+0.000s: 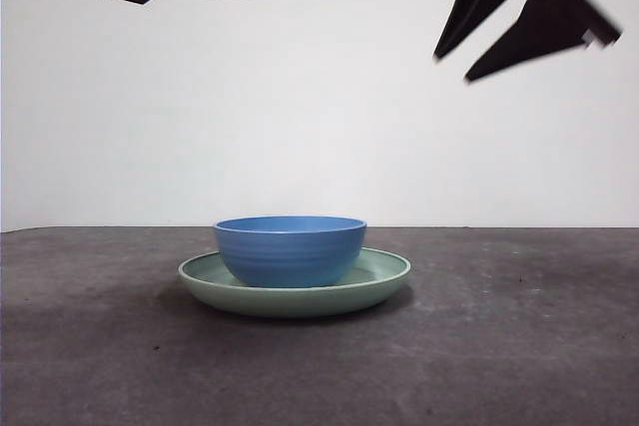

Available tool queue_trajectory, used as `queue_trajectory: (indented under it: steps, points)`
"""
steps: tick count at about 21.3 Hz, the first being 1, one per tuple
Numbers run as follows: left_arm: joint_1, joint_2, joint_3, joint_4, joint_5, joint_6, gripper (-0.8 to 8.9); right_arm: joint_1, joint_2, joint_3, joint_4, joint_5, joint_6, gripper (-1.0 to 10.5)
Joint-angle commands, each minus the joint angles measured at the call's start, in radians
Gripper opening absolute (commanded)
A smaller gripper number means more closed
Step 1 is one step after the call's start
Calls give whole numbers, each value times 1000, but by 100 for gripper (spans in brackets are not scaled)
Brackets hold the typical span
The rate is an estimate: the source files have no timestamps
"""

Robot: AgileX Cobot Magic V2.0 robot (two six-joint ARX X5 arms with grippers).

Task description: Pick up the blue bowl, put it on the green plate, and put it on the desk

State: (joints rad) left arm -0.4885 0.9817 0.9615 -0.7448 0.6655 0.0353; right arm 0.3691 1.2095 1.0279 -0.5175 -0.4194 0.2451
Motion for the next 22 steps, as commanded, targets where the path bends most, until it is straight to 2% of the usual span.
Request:
queue_trajectory:
  steps: [1, 11, 16, 22]
  points:
    - [-3, 8, 8, 6, 8, 2, 316, 16, -56, 20, -84, -21, -63, 188]
    - [-3, 8, 8, 6, 8, 2, 315, 100, -217, 18, -396, -25, -172, 188]
    - [-3, 8, 8, 5, 8, 2, 312, 146, -233, 18, -392, -26, -175, 188]
    - [-3, 8, 8, 4, 8, 2, 312, 153, -231, 18, -377, -26, -175, 188]
